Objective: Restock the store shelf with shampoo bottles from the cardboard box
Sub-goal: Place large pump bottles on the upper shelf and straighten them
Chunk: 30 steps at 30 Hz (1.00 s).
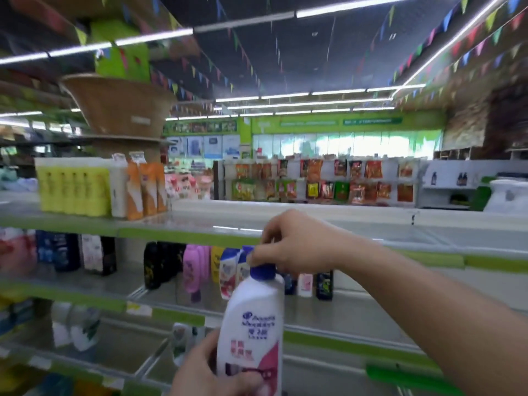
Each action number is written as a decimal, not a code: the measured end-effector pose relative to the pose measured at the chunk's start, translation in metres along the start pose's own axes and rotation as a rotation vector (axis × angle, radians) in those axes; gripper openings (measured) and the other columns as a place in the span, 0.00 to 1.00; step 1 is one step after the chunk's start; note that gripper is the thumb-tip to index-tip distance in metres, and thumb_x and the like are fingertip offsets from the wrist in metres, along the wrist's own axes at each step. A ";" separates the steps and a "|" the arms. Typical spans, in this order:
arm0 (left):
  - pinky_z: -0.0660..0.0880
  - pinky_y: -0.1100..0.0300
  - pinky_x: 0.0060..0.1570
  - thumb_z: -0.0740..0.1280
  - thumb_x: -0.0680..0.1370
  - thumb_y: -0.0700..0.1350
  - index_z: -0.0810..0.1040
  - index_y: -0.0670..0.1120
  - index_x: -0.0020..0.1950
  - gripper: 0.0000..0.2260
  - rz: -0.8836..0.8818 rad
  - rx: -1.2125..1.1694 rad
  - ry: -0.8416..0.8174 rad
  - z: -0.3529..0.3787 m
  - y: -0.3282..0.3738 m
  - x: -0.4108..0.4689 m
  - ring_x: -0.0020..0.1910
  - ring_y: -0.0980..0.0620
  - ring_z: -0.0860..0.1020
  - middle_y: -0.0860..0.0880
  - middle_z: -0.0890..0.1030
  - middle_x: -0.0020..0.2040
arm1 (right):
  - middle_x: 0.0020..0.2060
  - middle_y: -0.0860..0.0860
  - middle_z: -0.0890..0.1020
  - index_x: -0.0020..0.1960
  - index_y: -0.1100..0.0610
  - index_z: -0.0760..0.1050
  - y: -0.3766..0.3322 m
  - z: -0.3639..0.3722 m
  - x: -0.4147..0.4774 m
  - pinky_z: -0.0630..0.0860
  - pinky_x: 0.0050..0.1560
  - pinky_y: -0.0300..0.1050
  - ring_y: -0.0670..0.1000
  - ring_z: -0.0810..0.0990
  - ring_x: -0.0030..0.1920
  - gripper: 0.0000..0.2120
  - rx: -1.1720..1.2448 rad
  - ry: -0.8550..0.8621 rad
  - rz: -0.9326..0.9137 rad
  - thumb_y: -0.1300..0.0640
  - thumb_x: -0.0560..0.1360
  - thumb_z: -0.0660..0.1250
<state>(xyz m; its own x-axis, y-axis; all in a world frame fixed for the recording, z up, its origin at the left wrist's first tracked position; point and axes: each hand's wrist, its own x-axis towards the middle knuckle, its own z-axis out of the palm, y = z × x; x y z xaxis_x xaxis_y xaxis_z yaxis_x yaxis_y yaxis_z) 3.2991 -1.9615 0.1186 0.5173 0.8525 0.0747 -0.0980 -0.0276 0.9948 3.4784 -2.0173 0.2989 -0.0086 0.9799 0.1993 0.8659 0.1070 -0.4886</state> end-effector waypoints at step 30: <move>0.82 0.51 0.52 0.80 0.64 0.53 0.80 0.56 0.57 0.22 0.538 0.316 -0.028 -0.265 0.202 0.319 0.48 0.56 0.84 0.56 0.86 0.49 | 0.48 0.48 0.86 0.58 0.51 0.77 -0.085 0.054 0.369 0.84 0.38 0.50 0.50 0.87 0.42 0.24 0.368 0.412 0.040 0.48 0.65 0.80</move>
<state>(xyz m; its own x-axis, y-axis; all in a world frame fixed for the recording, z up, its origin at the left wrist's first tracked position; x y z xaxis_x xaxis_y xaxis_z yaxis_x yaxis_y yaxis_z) 3.2194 -1.5566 0.3253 0.4878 0.6627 0.5683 -0.0965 -0.6060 0.7896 3.3745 -1.6556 0.3683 0.2811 0.8453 0.4543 0.6290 0.1952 -0.7525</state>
